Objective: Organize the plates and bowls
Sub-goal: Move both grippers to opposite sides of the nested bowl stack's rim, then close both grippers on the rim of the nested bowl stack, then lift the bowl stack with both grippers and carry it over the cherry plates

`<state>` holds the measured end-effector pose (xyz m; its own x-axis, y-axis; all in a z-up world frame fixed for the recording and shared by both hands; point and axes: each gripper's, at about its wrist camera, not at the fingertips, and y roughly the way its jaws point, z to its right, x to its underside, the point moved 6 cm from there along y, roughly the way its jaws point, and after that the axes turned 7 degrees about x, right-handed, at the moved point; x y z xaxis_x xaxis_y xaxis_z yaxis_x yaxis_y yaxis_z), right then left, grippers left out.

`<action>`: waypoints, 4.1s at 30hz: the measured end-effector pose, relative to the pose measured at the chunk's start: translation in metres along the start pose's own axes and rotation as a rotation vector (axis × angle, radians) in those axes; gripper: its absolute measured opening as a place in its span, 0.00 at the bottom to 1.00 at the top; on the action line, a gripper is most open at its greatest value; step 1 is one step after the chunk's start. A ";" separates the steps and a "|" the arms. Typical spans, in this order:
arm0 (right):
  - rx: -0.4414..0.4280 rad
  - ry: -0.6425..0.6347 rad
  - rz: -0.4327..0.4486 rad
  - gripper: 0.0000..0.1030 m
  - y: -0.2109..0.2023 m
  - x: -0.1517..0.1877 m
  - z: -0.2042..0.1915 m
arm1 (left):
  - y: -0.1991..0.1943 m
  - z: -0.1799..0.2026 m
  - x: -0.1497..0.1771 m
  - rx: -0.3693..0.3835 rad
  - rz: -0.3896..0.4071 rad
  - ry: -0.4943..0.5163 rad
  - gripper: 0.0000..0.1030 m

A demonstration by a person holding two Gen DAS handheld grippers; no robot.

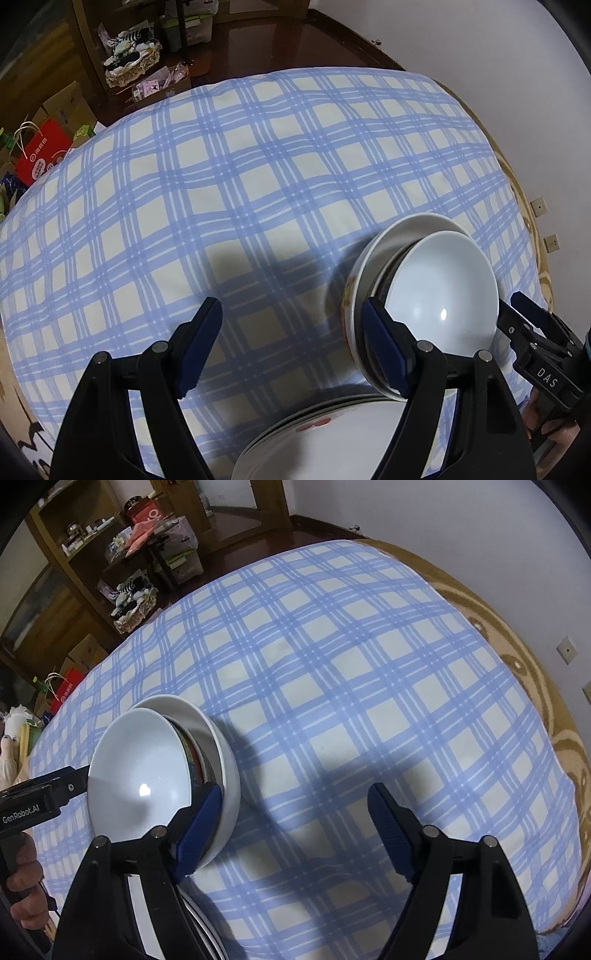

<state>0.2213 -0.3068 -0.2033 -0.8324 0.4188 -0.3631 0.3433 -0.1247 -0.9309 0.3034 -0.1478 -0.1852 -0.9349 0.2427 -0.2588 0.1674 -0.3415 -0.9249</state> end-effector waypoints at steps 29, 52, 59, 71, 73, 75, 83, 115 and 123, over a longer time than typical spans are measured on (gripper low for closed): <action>-0.216 0.074 -0.049 0.21 -0.001 0.002 -0.014 | 0.003 0.005 0.004 -0.033 -0.046 0.076 0.68; -0.101 -0.033 -0.028 0.12 -0.002 0.003 -0.034 | 0.016 0.023 0.011 0.061 -0.062 0.045 0.17; -0.108 -0.020 -0.024 0.08 -0.003 0.004 -0.037 | 0.017 0.021 0.010 0.051 -0.067 0.033 0.17; -0.165 0.078 -0.058 0.08 0.004 0.005 -0.027 | 0.018 0.024 0.011 0.053 -0.061 0.023 0.13; -0.169 0.084 -0.058 0.08 0.004 0.005 -0.026 | 0.019 0.027 0.012 0.083 -0.057 0.022 0.04; -0.178 0.086 -0.065 0.08 0.006 0.005 -0.025 | 0.018 0.029 0.013 0.067 -0.035 0.028 0.04; -0.170 0.095 -0.042 0.08 0.003 0.008 -0.025 | 0.014 0.027 0.016 0.077 0.013 -0.013 0.03; -0.117 0.042 -0.009 0.06 -0.048 0.013 -0.029 | -0.027 0.030 0.028 0.114 0.055 -0.029 0.02; -0.132 0.034 0.016 0.06 -0.081 0.025 -0.038 | -0.064 0.026 0.045 0.101 0.085 -0.025 0.02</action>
<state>0.1894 -0.2519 -0.1351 -0.8119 0.4484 -0.3739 0.4124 -0.0131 -0.9109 0.2422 -0.1384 -0.1302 -0.9266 0.1864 -0.3266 0.2149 -0.4501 -0.8667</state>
